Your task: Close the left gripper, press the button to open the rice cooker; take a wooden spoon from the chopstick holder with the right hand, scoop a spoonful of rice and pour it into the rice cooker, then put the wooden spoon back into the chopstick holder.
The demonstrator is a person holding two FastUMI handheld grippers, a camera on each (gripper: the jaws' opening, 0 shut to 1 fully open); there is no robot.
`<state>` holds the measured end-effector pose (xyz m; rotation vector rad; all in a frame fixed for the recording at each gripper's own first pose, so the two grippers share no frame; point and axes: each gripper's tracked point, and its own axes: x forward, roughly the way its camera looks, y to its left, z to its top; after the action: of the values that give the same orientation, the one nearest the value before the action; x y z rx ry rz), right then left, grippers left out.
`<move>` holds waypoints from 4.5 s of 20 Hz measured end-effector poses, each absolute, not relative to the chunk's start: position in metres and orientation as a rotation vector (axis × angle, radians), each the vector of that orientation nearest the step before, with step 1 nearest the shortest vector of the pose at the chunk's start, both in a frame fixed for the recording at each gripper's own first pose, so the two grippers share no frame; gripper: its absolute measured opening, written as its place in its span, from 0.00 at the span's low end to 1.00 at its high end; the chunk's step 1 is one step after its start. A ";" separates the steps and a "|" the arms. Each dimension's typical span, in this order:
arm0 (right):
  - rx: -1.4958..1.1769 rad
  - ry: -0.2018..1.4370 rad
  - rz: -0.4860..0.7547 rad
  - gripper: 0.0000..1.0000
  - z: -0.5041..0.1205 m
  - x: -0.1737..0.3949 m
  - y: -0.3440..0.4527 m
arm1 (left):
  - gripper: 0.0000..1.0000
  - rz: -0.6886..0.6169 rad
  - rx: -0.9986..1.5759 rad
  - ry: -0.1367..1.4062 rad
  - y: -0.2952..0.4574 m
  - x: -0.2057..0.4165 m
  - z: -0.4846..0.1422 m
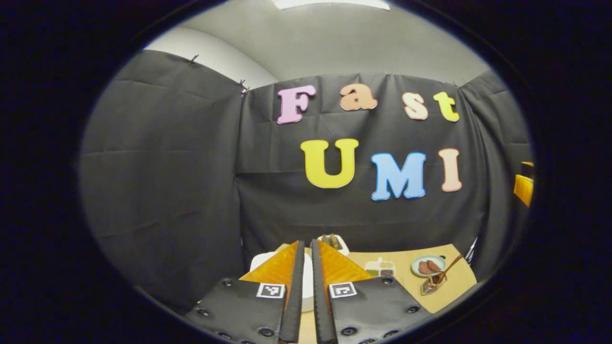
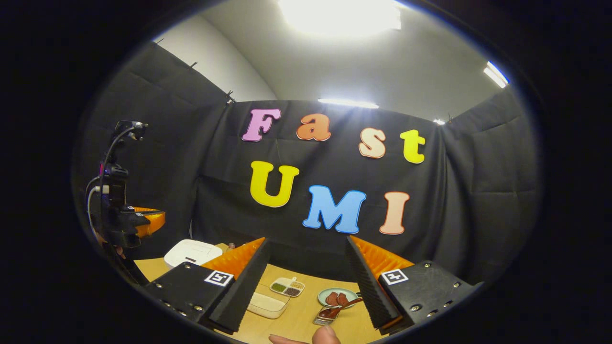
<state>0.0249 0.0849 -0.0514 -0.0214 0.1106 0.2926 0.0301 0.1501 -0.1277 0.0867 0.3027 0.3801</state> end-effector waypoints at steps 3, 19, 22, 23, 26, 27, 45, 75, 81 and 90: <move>-0.026 0.130 0.276 0.96 -0.054 0.024 0.090 | 0.08 0.407 0.115 0.349 0.166 0.035 -0.146; -0.133 0.339 0.043 0.97 -0.077 -0.003 0.132 | 0.10 0.418 0.044 0.775 0.290 0.148 -0.414; -0.142 0.357 0.033 0.97 -0.081 -0.003 0.134 | 0.09 0.439 0.046 0.818 0.302 0.154 -0.443; -0.149 0.363 0.036 0.97 -0.083 -0.003 0.134 | 0.09 0.449 0.042 0.834 0.307 0.154 -0.450; -0.156 0.370 0.039 0.96 -0.085 -0.005 0.136 | 0.09 0.438 0.029 0.877 0.309 0.158 -0.465; -0.154 0.371 0.043 0.96 -0.086 -0.006 0.138 | 0.09 0.430 0.051 0.887 0.310 0.159 -0.469; -0.130 0.330 0.035 0.96 -0.073 -0.015 0.139 | 0.09 0.398 0.264 0.522 0.296 0.182 -0.356; -0.106 0.532 0.078 0.97 -0.278 0.108 -0.009 | 0.21 0.568 0.187 0.604 0.239 0.046 -0.339; -0.052 0.602 0.118 0.97 -0.362 0.142 -0.038 | 0.52 0.667 0.097 0.551 0.192 -0.003 -0.302; 0.164 0.767 0.050 0.95 -0.484 0.186 -0.049 | 0.83 0.630 0.078 0.539 0.120 -0.037 -0.264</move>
<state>0.1856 -0.0486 -0.4842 0.1643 0.7670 0.0504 -0.0373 0.1201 -0.2640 0.0778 0.5389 0.6302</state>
